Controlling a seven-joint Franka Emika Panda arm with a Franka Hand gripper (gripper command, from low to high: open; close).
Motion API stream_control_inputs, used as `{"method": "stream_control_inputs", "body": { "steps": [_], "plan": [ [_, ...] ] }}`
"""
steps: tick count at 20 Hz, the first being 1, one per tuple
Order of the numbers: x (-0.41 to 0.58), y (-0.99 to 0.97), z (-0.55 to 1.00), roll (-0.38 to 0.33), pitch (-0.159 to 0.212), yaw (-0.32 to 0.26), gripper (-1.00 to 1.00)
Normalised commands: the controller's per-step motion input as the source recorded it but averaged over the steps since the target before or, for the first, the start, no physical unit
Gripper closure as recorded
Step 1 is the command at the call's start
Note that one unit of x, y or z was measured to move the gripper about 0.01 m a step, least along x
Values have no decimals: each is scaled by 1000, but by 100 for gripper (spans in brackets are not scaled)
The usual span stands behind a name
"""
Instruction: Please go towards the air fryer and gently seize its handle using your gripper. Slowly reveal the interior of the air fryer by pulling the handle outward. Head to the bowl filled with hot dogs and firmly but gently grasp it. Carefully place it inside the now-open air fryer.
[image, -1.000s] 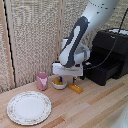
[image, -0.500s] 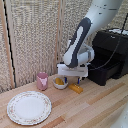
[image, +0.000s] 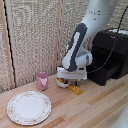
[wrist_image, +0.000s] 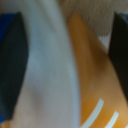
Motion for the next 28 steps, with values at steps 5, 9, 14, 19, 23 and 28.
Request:
{"method": "stream_control_inputs", "body": {
  "steps": [5,9,14,19,23,28],
  "plan": [
    [0,0,-126,-49,0,0,100],
    [-8,51,-67,-13,14,-2,100],
    [14,22,537,87,-36,-140,100],
    [2,0,735,127,-4,-193,100],
    [81,0,782,70,0,-231,100],
    [156,8,743,-8,1,-275,100]
  ]
}}
